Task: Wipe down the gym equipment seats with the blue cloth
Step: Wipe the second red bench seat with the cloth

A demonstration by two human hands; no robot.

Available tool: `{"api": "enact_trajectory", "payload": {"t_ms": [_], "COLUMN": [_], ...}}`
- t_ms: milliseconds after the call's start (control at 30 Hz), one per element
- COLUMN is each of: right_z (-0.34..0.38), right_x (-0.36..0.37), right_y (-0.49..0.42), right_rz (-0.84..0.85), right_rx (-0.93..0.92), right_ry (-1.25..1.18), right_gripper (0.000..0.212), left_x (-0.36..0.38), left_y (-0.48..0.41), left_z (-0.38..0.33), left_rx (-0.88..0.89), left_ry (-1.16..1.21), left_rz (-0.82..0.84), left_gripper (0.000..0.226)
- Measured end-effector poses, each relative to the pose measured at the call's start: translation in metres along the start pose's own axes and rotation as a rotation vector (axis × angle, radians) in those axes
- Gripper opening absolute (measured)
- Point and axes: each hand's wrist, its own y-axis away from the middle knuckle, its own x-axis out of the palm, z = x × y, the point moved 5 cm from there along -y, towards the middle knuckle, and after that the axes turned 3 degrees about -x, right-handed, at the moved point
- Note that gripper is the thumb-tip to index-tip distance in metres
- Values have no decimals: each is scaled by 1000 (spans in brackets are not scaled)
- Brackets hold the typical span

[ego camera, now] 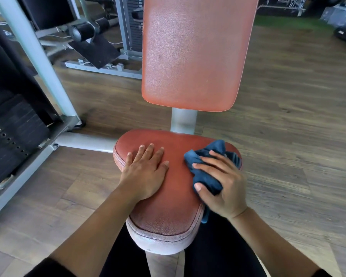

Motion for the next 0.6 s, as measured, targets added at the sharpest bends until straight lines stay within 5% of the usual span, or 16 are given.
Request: {"api": "enact_trajectory", "payload": {"t_ms": [133, 300, 400, 600], "right_z": [5, -41, -45, 3], "right_x": [2, 16, 33, 22], "right_y": [-3, -40, -52, -31], "right_rz": [156, 315, 427, 380], "right_rx": [17, 301, 393, 344], "right_ry": [15, 227, 281, 236], "right_gripper": [46, 62, 54, 66], "left_x": [0, 0, 0, -3], "left_y": [-1, 0, -2, -13], "left_z": [-1, 1, 1, 6], "left_rx": [4, -2, -7, -9], "left_ry": [-3, -7, -4, -13], "left_rz": [-4, 13, 9, -9], "left_gripper": [54, 54, 54, 55]}}
